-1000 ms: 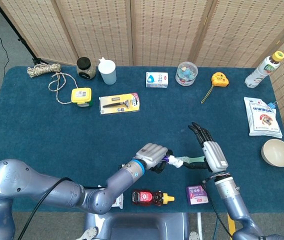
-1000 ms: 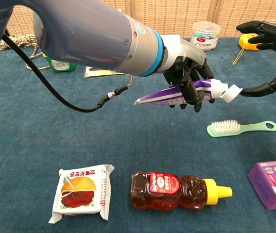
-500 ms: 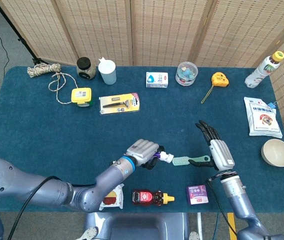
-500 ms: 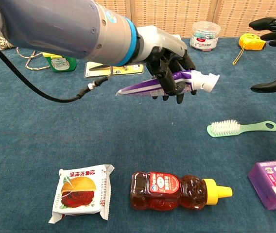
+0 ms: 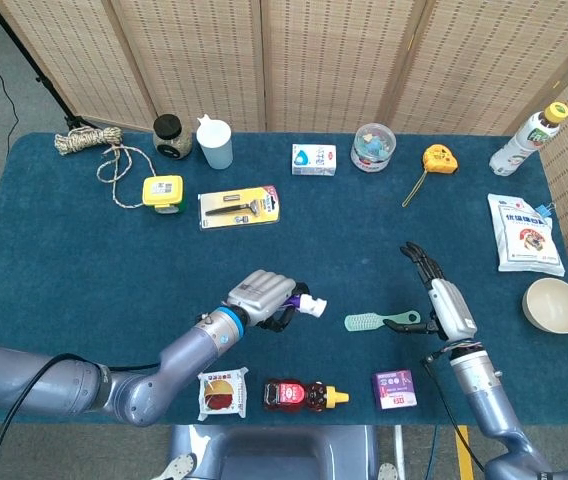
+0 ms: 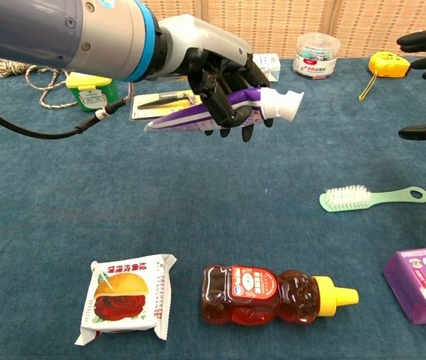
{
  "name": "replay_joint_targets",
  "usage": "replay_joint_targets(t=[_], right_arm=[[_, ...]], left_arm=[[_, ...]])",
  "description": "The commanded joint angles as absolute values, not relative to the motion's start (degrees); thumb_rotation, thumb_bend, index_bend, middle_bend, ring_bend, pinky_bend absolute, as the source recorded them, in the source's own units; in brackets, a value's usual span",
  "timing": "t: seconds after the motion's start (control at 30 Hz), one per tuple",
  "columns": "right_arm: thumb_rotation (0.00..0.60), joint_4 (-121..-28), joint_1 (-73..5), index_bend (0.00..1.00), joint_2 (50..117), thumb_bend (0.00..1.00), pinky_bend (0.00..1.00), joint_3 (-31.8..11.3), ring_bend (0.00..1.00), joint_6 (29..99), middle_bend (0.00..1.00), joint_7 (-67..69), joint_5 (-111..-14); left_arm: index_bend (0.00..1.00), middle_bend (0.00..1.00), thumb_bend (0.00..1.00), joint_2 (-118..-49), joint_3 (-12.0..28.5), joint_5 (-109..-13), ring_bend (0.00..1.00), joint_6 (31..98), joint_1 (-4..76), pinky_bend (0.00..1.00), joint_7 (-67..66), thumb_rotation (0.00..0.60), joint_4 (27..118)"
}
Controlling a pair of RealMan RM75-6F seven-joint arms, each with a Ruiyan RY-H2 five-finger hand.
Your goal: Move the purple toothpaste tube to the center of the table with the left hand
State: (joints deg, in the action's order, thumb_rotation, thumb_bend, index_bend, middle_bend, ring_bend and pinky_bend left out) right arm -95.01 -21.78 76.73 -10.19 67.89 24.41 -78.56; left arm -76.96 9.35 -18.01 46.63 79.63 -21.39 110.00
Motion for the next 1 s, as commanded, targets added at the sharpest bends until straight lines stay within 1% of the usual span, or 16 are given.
replay_joint_targets(t=[0.03, 0.4, 0.9, 0.97, 1.0], right_arm=[[0.6, -94.98, -21.84, 0.0, 76.02, 0.0, 0.0, -10.3, 0.0, 67.07, 0.0, 27.49, -78.77], [0.6, -94.93, -21.93, 0.0, 75.09, 0.0, 0.0, -10.47, 0.0, 65.39, 0.0, 35.42, -78.93], [0.598, -94.42, -21.7, 0.0, 73.8, 0.0, 0.0, -10.71, 0.0, 62.98, 0.0, 54.46, -80.27], [0.563, -94.08, -21.64, 0.0, 73.92, 0.0, 0.0, -10.84, 0.0, 62.81, 0.0, 56.98, -80.14], [0.513, -94.03, -21.62, 0.0, 73.91, 0.0, 0.0, -10.85, 0.0, 62.78, 0.0, 57.67, -80.18]], left_arm=[[0.46, 0.45, 1.0, -75.89, 8.95, -17.75, 0.45, 45.27, 79.53, 0.45, -21.0, 0.6, 110.16], [0.46, 0.45, 1.0, -75.22, 8.41, -18.3, 0.45, 45.05, 79.3, 0.46, -20.14, 0.6, 110.45], [0.46, 0.45, 1.0, -75.57, 8.73, -18.63, 0.45, 47.54, 78.74, 0.46, -19.39, 0.6, 110.59], [0.46, 0.45, 1.0, -75.54, 8.79, -18.66, 0.45, 47.68, 78.77, 0.46, -19.5, 0.6, 110.68], [0.46, 0.45, 1.0, -75.53, 8.8, -18.66, 0.45, 47.73, 78.77, 0.46, -19.53, 0.6, 110.7]])
